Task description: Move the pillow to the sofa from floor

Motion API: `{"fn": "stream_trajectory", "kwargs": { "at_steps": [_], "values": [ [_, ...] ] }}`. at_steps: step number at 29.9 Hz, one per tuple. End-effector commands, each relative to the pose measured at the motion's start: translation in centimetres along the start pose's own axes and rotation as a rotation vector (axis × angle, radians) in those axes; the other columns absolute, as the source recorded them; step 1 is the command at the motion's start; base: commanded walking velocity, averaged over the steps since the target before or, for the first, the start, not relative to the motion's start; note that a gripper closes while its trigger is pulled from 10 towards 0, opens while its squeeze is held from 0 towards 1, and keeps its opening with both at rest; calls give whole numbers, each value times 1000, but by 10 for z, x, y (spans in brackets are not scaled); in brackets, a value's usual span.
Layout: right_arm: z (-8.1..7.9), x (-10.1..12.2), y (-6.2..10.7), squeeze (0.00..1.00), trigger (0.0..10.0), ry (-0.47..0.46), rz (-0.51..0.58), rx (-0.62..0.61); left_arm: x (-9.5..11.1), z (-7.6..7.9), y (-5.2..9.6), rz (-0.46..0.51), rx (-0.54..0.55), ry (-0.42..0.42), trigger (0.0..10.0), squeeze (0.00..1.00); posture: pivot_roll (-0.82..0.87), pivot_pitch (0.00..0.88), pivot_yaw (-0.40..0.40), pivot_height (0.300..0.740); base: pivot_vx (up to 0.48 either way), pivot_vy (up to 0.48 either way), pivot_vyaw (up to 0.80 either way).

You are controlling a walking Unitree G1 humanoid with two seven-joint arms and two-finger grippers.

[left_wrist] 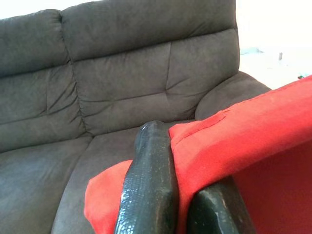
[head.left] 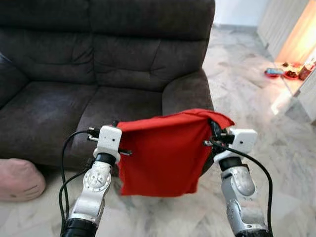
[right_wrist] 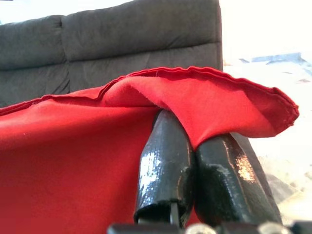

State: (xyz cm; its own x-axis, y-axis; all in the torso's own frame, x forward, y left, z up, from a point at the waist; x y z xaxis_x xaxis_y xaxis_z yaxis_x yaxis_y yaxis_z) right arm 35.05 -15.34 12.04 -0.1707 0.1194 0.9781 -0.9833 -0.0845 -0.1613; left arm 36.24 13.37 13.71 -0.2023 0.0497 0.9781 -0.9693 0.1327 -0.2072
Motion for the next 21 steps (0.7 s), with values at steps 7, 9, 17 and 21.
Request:
{"fn": "stream_trajectory", "kwargs": {
  "at_steps": [7,9,17,21],
  "values": [
    [12,22,-5,0,10000,12,85,-43,23,-3,-5,83,16,18,10000,0,-45,59,-45,740,0,103,0],
    [12,22,-5,0,10000,12,87,-43,24,-3,-5,85,16,17,10000,0,-45,59,-44,740,0,0,0],
    [11,22,-5,0,10000,11,86,-41,25,-4,-5,90,18,19,10000,0,-43,58,-44,740,0,164,0],
    [11,21,-5,0,10000,11,83,-41,25,-4,-5,91,17,18,10000,0,-44,56,-44,740,0,480,0]
  ]
}}
Point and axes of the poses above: a point about 5 cm out from each wrist's last joint towards the gripper, its own y axis pointing back from the gripper into the wrist, its own x axis along the axis of the wrist's last joint, z = x × y, the point moved 6 cm from there along -y, pointing out of the wrist towards the gripper, and after that the axes turned 15 degrees about y, right-handed, at the moved point
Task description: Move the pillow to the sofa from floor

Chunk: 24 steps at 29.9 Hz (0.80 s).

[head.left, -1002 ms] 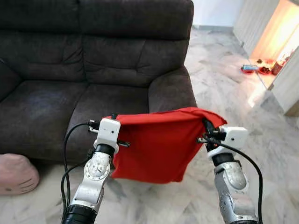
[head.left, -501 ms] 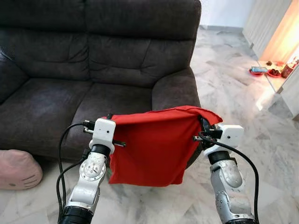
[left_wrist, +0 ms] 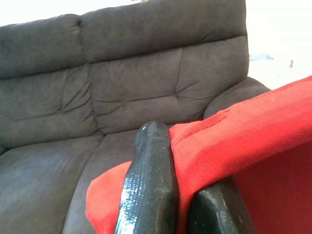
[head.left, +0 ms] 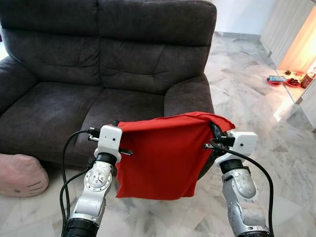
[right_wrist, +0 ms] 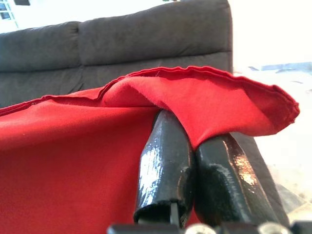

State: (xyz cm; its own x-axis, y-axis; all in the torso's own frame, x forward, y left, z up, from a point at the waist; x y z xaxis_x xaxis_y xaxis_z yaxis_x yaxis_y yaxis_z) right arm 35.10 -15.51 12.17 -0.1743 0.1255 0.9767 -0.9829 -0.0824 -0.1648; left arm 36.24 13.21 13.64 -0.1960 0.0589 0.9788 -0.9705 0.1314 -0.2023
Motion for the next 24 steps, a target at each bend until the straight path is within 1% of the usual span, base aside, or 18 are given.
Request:
{"fn": "stream_trajectory", "kwargs": {
  "at_steps": [1,4,12,17,21,24],
  "values": [
    [9,20,-5,0,10000,4,80,-39,26,-5,-5,96,14,7,10000,0,-44,56,-44,740,0,480,0],
    [9,20,-5,0,10000,5,79,-38,25,-5,-5,94,13,6,10000,0,-44,54,-43,740,0,385,0],
    [9,19,-6,0,10000,5,74,-42,24,-4,-5,87,13,8,10000,0,-43,52,-44,740,0,0,0],
    [9,18,-6,0,10000,7,69,-44,24,-4,-5,86,15,7,10000,0,-42,55,-44,740,0,346,0],
    [10,18,-6,0,10000,5,66,-47,22,-1,-4,77,-5,3,10000,0,-40,58,-44,740,0,0,0],
    [10,18,-6,0,10000,3,66,-50,24,3,-4,89,-22,2,10000,0,-40,59,-43,740,0,0,0]
  ]
}}
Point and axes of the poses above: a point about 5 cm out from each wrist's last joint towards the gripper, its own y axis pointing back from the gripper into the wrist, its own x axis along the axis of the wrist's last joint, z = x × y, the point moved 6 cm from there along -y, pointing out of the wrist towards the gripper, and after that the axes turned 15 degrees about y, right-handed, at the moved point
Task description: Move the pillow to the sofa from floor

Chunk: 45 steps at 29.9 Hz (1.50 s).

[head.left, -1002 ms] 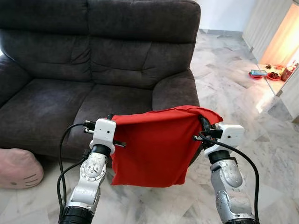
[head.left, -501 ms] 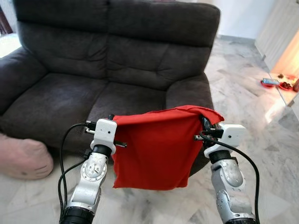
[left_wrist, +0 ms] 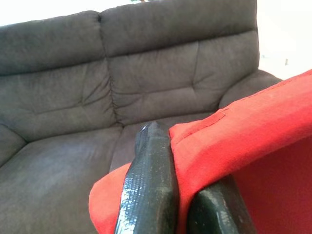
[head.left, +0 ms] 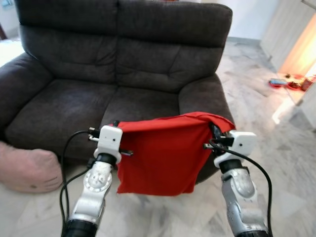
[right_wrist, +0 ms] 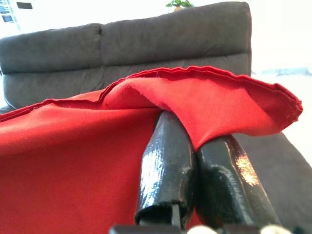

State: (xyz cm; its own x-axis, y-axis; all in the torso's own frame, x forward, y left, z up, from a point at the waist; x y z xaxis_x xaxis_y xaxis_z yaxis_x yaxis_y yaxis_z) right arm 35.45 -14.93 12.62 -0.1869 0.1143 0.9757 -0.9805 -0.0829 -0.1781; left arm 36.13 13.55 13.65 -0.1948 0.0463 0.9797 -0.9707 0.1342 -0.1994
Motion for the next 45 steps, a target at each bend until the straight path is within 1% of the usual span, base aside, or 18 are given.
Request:
{"fn": "stream_trajectory", "kwargs": {
  "at_steps": [1,4,8,11,17,20,22,23,24,26,29,30,33,45],
  "values": [
    [14,13,-1,0,10000,13,53,-48,24,7,-6,93,-20,14,10000,0,-40,59,-43,740,0,0,0],
    [15,13,-2,0,10000,13,53,-51,26,8,-6,101,-24,17,10000,0,-40,58,-41,740,0,0,0],
    [15,15,-2,0,10000,14,57,-53,28,3,-7,104,-9,15,10000,0,-39,58,-41,740,0,0,0],
    [16,18,-3,0,10000,15,69,-56,33,-2,-7,121,8,8,10000,0,-40,59,-40,740,0,0,0],
    [16,27,-4,0,10000,12,106,-50,46,-4,-8,159,18,-15,10000,0,-38,61,-40,740,0,0,0],
    [16,32,-5,0,10000,13,122,-49,55,-3,-9,187,14,-53,10000,0,-39,62,-39,740,265,0,0],
    [16,32,-5,0,10000,13,122,-49,55,-3,-9,189,13,-56,10000,0,-39,62,-39,740,276,0,0],
    [16,37,-6,0,10000,13,136,-48,62,0,-9,210,4,-80,10000,0,-38,63,-39,740,285,0,0],
    [16,37,-6,0,10000,13,136,-48,62,0,-9,210,4,-80,10000,0,-38,63,-39,740,285,0,0],
    [16,45,-7,0,10000,14,159,-46,71,2,-9,235,0,-103,10000,0,-38,63,-38,740,287,0,0],
    [15,54,-9,0,10000,16,186,-39,75,2,-10,248,5,-104,10000,0,-38,62,-38,740,299,0,0],
    [15,54,-9,0,10000,16,186,-39,75,2,-10,248,5,-104,10000,0,-38,62,-38,740,304,0,0],
    [15,66,-12,0,10000,16,219,-36,78,1,-11,256,11,-107,10000,0,-38,59,-37,740,312,0,0],
    [9,76,-14,0,10000,22,248,-14,84,-1,-11,271,22,-114,10000,0,-36,55,-35,740,355,0,0]
  ]
}}
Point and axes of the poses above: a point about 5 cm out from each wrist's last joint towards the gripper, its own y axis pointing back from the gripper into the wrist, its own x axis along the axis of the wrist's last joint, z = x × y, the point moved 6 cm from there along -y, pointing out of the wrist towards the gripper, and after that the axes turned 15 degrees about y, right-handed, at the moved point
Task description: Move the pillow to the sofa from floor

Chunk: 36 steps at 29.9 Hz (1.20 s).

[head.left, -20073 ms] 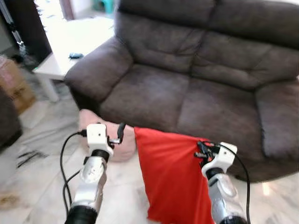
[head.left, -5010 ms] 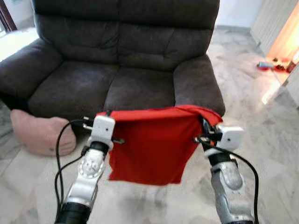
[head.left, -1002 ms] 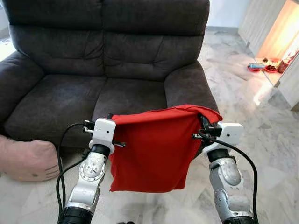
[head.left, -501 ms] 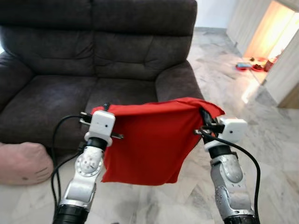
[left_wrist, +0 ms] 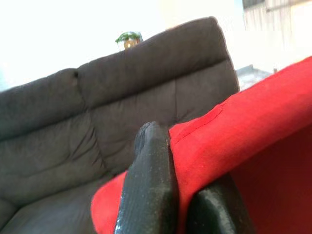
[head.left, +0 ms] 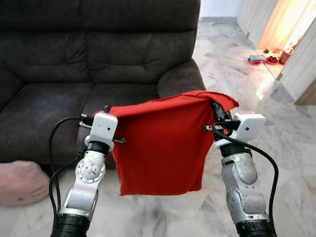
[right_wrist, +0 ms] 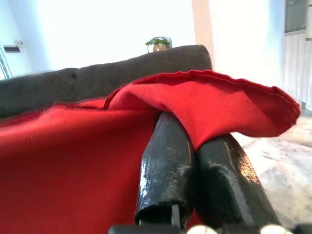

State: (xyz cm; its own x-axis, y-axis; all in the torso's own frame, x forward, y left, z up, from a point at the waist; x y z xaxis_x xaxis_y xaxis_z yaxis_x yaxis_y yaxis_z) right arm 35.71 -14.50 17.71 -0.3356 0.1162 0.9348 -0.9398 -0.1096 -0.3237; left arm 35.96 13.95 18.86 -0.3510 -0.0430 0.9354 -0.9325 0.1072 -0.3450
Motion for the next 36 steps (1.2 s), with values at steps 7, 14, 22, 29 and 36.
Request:
{"fn": "stream_trajectory", "kwargs": {
  "at_steps": [7,14,22,29,36],
  "values": [
    [4,28,-5,0,10000,18,98,-4,36,-3,-8,131,15,-11,10000,0,-39,47,-33,740,379,0,0],
    [-5,37,-6,0,10000,33,126,41,45,-7,-11,159,31,-18,10000,0,-38,44,-35,740,387,0,686],
    [-5,44,-9,0,10000,2,138,45,57,-14,-15,189,59,-17,10000,0,-36,53,-39,740,396,0,134],
    [-6,71,-15,0,10000,-5,207,50,79,-19,-21,245,72,-25,10000,0,-33,57,-39,740,400,0,0],
    [5,126,-28,0,10000,-4,365,3,109,-22,-29,321,75,-26,10000,0,-33,58,-41,740,399,0,0]
  ]
}}
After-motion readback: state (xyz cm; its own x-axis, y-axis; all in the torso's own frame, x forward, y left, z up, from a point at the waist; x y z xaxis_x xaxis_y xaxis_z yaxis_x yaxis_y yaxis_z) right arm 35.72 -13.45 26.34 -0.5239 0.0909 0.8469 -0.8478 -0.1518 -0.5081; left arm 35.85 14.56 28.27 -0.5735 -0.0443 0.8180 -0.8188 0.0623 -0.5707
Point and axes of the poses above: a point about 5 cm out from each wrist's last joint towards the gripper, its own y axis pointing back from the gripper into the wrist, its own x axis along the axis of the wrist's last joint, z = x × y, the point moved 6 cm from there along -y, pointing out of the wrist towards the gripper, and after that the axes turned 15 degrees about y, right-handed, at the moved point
